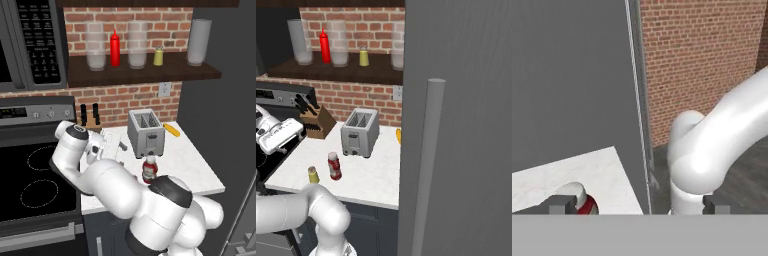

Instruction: Put the shaker and condiment bottle from the counter next to their counterparts in the cabinet.

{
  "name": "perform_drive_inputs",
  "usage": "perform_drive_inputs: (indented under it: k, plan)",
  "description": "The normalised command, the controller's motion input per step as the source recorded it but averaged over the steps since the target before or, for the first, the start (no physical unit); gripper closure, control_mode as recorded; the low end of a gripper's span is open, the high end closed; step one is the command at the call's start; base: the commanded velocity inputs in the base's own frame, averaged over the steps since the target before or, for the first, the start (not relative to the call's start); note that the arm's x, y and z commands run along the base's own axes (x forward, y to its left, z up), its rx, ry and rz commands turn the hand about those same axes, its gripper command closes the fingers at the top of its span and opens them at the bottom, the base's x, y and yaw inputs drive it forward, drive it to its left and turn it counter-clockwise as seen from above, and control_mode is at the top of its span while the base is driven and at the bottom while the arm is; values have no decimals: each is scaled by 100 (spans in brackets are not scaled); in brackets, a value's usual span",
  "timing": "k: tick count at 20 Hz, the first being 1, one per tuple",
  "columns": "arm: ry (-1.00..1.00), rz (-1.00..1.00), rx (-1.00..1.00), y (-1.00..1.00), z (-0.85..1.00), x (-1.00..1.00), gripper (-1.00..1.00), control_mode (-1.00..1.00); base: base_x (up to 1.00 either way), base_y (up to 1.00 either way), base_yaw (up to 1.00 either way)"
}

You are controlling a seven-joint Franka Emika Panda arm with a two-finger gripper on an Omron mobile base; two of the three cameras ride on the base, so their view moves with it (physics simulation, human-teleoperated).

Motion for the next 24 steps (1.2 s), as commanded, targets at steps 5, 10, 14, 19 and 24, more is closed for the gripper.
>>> perform_drive_inputs:
  k: [5,10,14,19,24]
  plan:
    - [2,9,-7,-9,-45,-1,-100,-100,0,0,0]
    - [0,29,-20,-29,-62,0,-100,-100,0,0,0]
    - [0,33,-14,-38,-59,9,-100,-100,0,0,0]
    - [0,5,0,-3,-3,3,-100,-100,0,0,0]
    - [0,0,11,3,-28,0,-100,-100,0,0,0]
